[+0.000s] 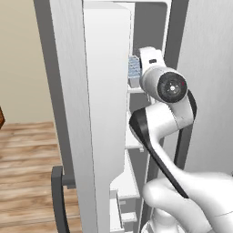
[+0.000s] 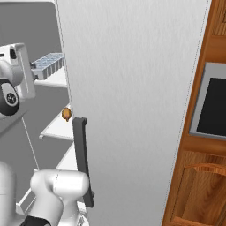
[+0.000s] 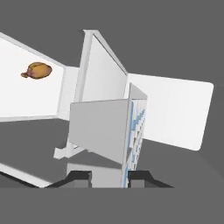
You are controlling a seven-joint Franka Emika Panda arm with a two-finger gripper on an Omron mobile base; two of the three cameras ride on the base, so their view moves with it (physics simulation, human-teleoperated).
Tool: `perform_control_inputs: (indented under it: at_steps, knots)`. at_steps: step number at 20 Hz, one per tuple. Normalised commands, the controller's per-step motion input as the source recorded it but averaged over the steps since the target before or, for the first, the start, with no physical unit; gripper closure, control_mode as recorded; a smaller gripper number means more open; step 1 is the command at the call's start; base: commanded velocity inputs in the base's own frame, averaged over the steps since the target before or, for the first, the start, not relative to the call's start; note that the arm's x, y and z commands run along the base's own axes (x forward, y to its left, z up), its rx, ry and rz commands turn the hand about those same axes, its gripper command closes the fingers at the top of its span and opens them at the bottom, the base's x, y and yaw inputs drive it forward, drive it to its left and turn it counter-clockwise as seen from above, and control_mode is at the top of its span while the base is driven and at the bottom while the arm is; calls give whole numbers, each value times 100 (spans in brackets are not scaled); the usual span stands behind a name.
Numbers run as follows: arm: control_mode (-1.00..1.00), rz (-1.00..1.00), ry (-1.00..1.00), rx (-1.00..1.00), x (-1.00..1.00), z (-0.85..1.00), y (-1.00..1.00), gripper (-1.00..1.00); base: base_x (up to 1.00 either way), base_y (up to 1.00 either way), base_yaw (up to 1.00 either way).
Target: Open the freezer door, pick up the ice cube tray from the freezer, and place it on the dining counter.
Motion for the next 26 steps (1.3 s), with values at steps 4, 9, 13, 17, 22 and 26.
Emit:
perform_control_inputs:
  at_steps: [4, 9, 13, 17, 22, 26]
  knots:
    - [-100, 3, 0, 0, -72, 1, 0, 100, 0, 0, 0]
    - [-100, 4, 0, 0, -81, 0, 0, 100, 0, 0, 0]
    - [-100, 2, 0, 0, -75, 3, 0, 100, 0, 0, 0]
    - [-100, 3, 0, 0, -65, 8, -16, 100, 0, 0, 0]
    - [-100, 3, 0, 0, -60, 14, -24, 100, 0, 0, 0]
    - [-100, 1, 3, 0, -56, 11, -11, 100, 0, 0, 0]
